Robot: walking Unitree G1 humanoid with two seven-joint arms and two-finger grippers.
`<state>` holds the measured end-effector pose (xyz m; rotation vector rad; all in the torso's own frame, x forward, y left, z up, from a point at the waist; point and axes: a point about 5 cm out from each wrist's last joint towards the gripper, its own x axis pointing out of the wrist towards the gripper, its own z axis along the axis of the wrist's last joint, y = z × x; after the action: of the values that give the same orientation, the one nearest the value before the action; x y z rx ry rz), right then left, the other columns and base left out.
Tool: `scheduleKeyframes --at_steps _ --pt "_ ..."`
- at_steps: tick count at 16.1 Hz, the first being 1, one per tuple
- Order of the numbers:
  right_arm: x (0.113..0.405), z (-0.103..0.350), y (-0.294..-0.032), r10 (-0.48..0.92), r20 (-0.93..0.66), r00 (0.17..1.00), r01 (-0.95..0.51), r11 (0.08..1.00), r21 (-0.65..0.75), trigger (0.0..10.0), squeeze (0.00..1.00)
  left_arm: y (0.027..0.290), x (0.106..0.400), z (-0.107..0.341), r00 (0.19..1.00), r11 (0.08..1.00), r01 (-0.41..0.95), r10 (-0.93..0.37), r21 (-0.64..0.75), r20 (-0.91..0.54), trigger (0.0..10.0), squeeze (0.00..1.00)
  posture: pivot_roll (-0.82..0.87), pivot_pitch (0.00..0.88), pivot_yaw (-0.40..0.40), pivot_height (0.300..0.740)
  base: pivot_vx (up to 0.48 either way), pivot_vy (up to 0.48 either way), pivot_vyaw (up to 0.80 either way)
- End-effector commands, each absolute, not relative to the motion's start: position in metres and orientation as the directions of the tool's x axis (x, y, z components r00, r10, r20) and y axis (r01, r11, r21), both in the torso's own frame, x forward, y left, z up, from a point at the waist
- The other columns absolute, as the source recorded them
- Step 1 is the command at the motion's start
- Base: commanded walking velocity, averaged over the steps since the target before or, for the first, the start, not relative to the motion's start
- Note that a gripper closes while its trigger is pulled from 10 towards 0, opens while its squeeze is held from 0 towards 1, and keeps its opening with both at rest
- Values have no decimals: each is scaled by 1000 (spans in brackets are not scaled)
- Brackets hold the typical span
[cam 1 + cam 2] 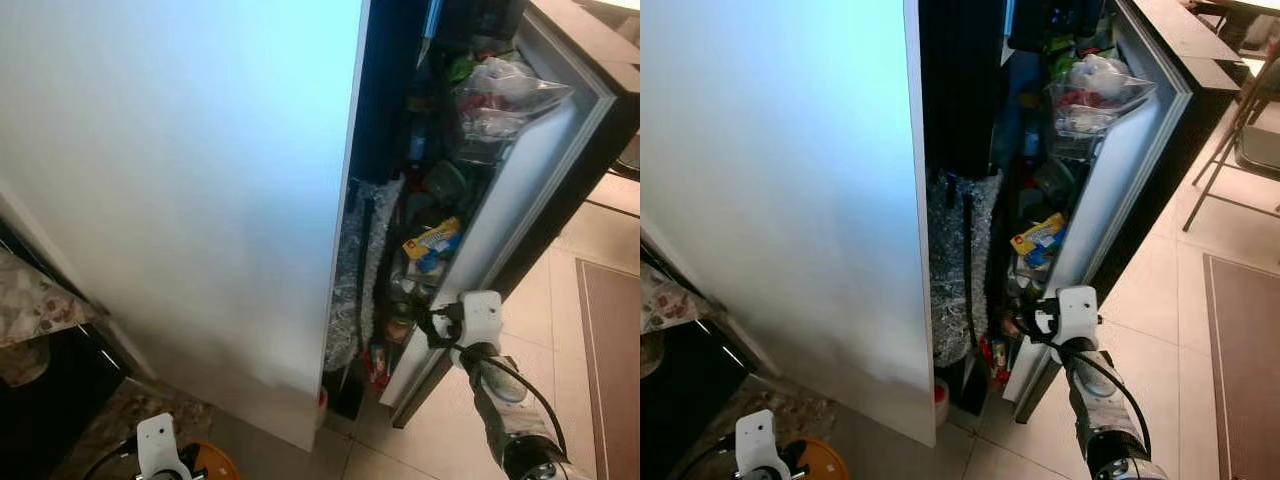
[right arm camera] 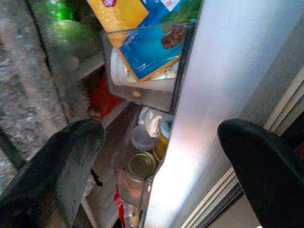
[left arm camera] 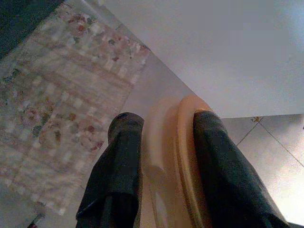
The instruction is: Restocking fridge
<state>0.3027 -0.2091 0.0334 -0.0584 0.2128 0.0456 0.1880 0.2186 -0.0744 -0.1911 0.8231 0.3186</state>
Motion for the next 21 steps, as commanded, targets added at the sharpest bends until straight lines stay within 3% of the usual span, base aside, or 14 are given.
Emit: scheduleKeyframes --at_steps 1,6,10,12,16,18,20,21 --pt "306 46 -228 -52 -152 987 39 996 -84 10000 0 213 169 -85 575 938 -344 186 -29 -797 10000 0 -14 31 -43 740 0 0 0" --pt "282 35 -274 -291 -180 940 258 948 -186 10000 0 213 168 -86 570 940 -340 185 -25 -800 10000 0 -25 35 -40 740 0 0 0" --pt "242 11 -311 -455 -305 837 390 886 -251 10000 0 213 167 -87 567 942 -334 181 -23 -804 10000 0 -29 36 -39 740 0 0 0" --pt "221 -7 -318 -496 -409 766 405 867 -291 10000 0 213 166 -87 565 942 -335 182 -22 -805 10000 0 -28 34 -38 740 0 0 0" --pt "201 -44 -280 -306 -606 734 212 951 -224 10000 0 214 167 -87 566 942 -336 184 -20 -804 10000 0 -24 33 -30 740 0 0 0" --pt "191 -63 -250 -150 -716 681 20 982 -187 10000 0 216 167 -86 566 943 -333 185 -18 -803 10000 0 -34 34 -23 740 0 0 0" --pt "172 -81 -225 -47 -814 579 -112 984 -137 10000 0 216 169 -85 579 945 -327 180 -25 -795 10000 0 -24 32 -19 740 0 0 0" --pt "172 -82 -222 -27 -817 576 -100 990 -103 10000 0 217 169 -85 580 944 -330 184 -22 -794 10000 0 -25 28 -18 740 0 0 0"
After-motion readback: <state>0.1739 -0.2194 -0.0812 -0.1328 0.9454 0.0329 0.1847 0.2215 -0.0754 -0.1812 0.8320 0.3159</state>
